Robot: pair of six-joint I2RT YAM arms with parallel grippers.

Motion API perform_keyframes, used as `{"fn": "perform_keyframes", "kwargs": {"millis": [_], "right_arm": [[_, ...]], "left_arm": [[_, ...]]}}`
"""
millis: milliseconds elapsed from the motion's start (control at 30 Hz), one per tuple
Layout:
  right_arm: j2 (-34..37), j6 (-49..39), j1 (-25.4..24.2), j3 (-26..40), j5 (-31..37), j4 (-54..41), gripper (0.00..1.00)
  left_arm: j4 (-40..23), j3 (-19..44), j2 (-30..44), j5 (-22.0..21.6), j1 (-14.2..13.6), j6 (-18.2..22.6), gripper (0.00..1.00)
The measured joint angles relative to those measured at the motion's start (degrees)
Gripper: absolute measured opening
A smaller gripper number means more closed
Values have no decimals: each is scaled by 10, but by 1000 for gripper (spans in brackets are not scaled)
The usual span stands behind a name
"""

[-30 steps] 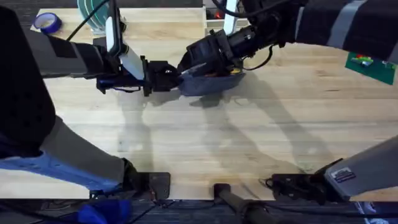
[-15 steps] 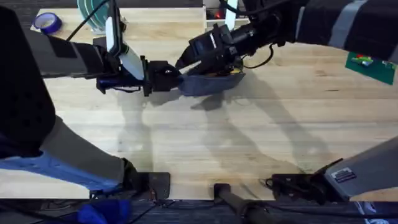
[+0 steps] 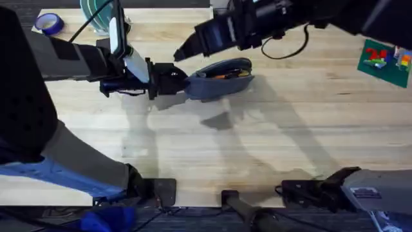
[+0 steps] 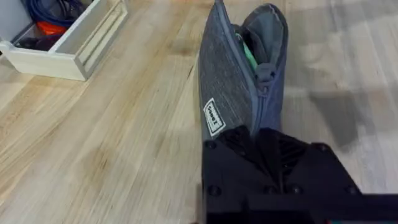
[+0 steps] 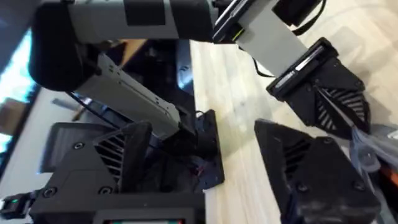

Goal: Unzip the bag, pick up the pens from the table one at a time and place them inside, then zip the bag closed.

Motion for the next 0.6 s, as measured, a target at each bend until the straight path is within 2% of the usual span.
{"fn": "perform_keyframes", "kwargs": {"millis": [167, 300, 467, 600], "right_arm": [[-28, -47, 13, 13, 82, -112, 997], [-31, -112, 25, 56, 180, -227, 997], [-35, -172, 30, 87, 269, -263, 997], [-34, -182, 30, 89, 317, -273, 997]], "left_arm": [[0, 0, 0, 0, 0, 0, 41], [0, 0, 0, 0, 0, 0, 41], [0, 0, 0, 0, 0, 0, 42], [0, 0, 0, 0, 0, 0, 42]]}}
